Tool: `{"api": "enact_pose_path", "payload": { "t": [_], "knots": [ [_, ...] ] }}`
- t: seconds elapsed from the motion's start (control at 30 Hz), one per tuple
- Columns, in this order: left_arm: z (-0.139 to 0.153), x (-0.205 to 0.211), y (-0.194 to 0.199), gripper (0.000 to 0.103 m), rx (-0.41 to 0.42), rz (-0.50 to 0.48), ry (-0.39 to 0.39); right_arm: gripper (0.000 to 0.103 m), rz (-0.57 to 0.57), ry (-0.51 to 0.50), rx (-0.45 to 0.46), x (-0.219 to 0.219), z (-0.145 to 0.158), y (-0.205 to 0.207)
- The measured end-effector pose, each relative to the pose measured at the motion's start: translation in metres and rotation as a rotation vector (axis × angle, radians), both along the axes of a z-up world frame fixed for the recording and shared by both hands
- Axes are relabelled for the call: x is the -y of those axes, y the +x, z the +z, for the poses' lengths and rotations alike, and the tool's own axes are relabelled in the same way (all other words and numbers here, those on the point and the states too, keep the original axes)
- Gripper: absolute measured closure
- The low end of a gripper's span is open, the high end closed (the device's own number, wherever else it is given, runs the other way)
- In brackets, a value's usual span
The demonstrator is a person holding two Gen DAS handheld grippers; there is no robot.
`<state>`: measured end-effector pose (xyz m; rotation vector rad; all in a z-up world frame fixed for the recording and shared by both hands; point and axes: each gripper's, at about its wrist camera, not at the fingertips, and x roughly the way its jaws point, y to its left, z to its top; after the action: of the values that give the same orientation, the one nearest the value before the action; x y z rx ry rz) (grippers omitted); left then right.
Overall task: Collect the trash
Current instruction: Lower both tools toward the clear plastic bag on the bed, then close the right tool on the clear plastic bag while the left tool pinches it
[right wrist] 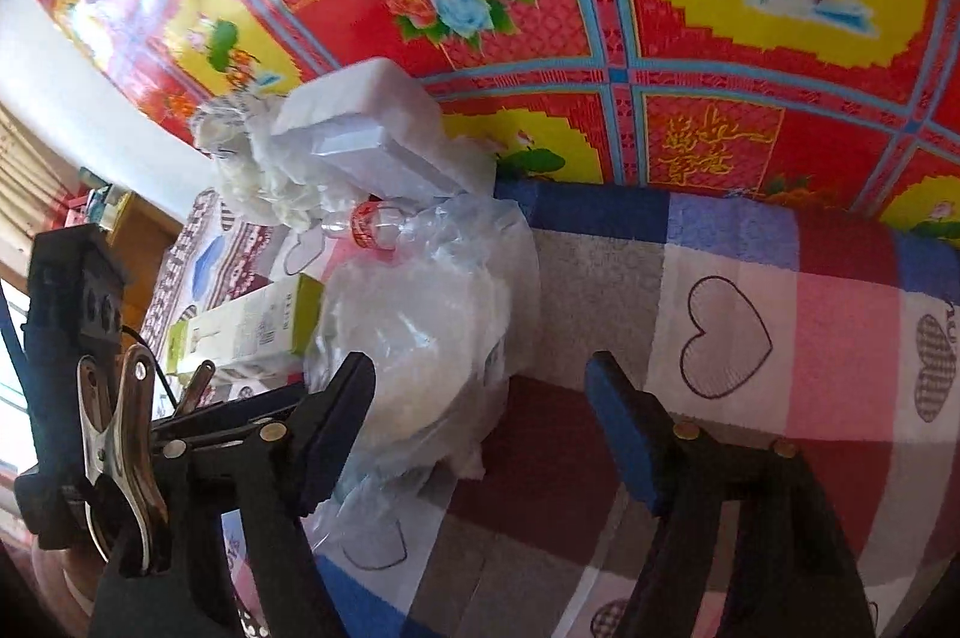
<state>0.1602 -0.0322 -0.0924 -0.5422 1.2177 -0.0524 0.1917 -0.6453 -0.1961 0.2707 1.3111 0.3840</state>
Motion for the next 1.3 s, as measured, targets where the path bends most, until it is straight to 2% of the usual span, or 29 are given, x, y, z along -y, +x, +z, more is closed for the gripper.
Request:
{"api": "enact_pose_path", "payload": {
  "t": [0.27,0.43,0.87,0.93,1.03,1.1,1.13,1.2,1.3],
  "knots": [
    [-0.011,-0.006,0.015,0.044,0.003,0.018,-0.021,0.041,-0.010,0.009,-0.060,-0.006,-0.027,0.018],
    [-0.013,-0.006,0.021,0.045,0.016,0.009,-0.004,0.047,-0.001,0.015,-0.079,-0.012,-0.040,0.022],
    [-0.013,-0.006,0.027,0.044,0.030,-0.049,0.012,0.048,-0.013,0.037,-0.079,-0.006,-0.047,0.030],
    [-0.013,-0.004,0.027,0.044,0.028,-0.059,0.007,0.059,-0.008,0.057,-0.088,-0.007,-0.047,0.031],
    [-0.013,-0.001,0.026,0.047,0.024,-0.050,-0.001,0.067,-0.009,0.083,-0.091,-0.009,-0.045,0.029],
    [-0.012,0.001,0.024,0.055,0.027,-0.049,-0.007,0.071,-0.001,0.084,-0.081,-0.013,-0.043,0.029],
    [-0.012,0.002,0.024,0.055,0.031,-0.049,-0.011,0.075,0.000,0.075,-0.070,-0.014,-0.041,0.028],
    [-0.010,0.003,0.021,0.063,0.040,-0.042,-0.006,0.083,0.003,0.072,-0.053,-0.016,-0.037,0.027],
    [-0.005,0.003,0.017,0.073,0.055,-0.036,-0.011,0.088,-0.003,0.075,-0.026,-0.012,-0.028,0.022]
  ]
}}
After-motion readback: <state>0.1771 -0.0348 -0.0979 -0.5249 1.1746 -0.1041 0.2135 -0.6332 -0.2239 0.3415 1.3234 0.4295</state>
